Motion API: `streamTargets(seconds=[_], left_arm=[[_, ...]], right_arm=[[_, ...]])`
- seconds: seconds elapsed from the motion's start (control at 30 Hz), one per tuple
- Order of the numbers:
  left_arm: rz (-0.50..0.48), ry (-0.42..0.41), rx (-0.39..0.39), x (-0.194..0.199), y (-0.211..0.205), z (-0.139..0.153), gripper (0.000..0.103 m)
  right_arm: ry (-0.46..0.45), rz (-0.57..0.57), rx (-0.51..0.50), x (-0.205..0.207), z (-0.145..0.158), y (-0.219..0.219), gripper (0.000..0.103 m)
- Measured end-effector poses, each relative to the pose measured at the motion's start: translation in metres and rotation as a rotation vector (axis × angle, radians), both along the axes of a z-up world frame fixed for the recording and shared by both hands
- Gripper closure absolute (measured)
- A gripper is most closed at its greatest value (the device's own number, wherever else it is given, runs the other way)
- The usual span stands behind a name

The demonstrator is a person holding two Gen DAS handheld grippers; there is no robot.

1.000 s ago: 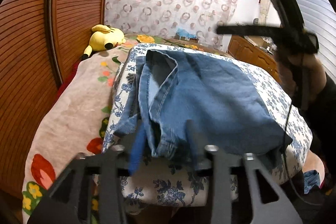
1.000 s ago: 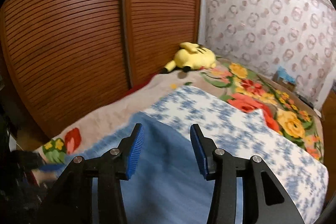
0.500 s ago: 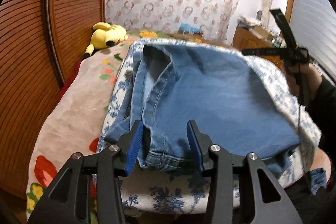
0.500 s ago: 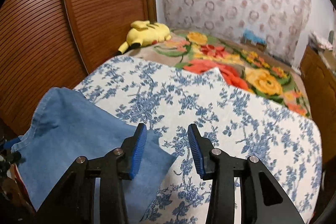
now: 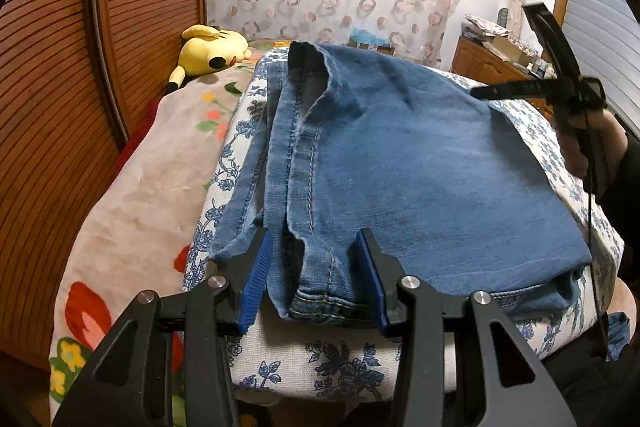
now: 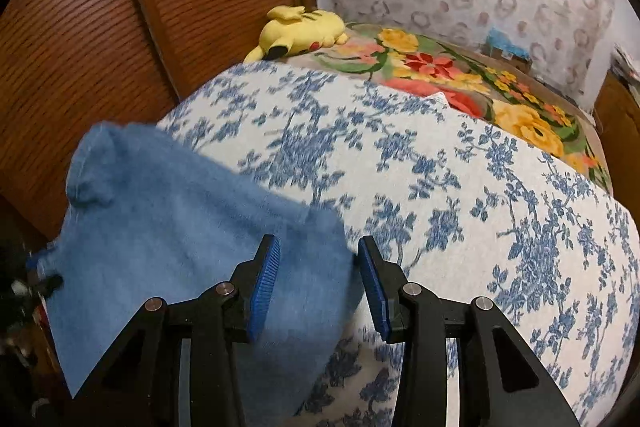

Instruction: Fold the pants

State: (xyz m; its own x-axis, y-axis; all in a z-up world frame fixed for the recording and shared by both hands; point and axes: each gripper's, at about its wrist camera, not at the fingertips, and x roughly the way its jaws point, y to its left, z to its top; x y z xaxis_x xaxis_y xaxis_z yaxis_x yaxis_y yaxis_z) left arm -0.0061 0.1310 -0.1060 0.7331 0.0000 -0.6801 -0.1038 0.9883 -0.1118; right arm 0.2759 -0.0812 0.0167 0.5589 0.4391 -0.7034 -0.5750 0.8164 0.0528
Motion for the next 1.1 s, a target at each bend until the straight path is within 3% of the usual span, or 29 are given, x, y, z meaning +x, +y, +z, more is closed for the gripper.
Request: streamTargets(seconds=[0.17,0.4,0.43,0.53,0.6,0.7,0.87,0.9,0.97,1.0,1.03,1.1], left_arm=[[-0.001,-0.001,-0.007,0.0,0.0,-0.001,0.059],[-0.002,-0.004,-0.006,-0.001,-0.001,-0.001,0.059],[-0.003,-0.004,-0.005,-0.001,-0.001,-0.001,0.059],[-0.005,-0.005,-0.005,-0.001,-0.001,-0.001,0.059],[-0.002,0.001,-0.002,0.0,-0.001,-0.001,0.059],[-0.004,0.0,-0.006,0.0,-0.001,-0.001,0.059],[-0.006,-0.002,-0.003,-0.001,-0.003,-0.001,0.059],[-0.005,-0.003,-0.006,-0.001,-0.003,-0.002,0.059],[-0.006,-0.006,-0.005,-0.001,-0.003,-0.002,0.059],[-0.005,-0.007,-0.006,0.0,-0.003,-0.001,0.059],[-0.005,-0.007,-0.008,0.0,-0.004,-0.001,0.059],[-0.006,-0.009,-0.006,0.0,-0.004,-0.002,0.059]], right_arm=[[0.007,-0.039,-0.016,0.014,0.002,0.007,0.061],[0.088,0.008,-0.07,0.019,-0.002,0.013,0.088],[0.084,0.012,-0.073,0.018,-0.001,0.013,0.099],[-0.043,-0.045,-0.061,0.008,0.019,0.006,0.102],[-0.139,-0.149,-0.084,0.007,0.028,0.0,0.103],[-0.08,-0.174,-0.028,0.018,0.024,-0.014,0.103],[-0.095,-0.137,0.014,0.001,0.023,-0.022,0.103],[-0.096,-0.126,0.005,-0.003,0.022,-0.022,0.099],[-0.076,-0.097,-0.006,-0.008,0.018,-0.022,0.076],[-0.064,-0.087,-0.002,-0.011,0.017,-0.022,0.058],[-0.052,-0.075,0.01,-0.014,0.013,-0.024,0.051],[-0.02,-0.054,0.024,-0.018,0.009,-0.027,0.05]])
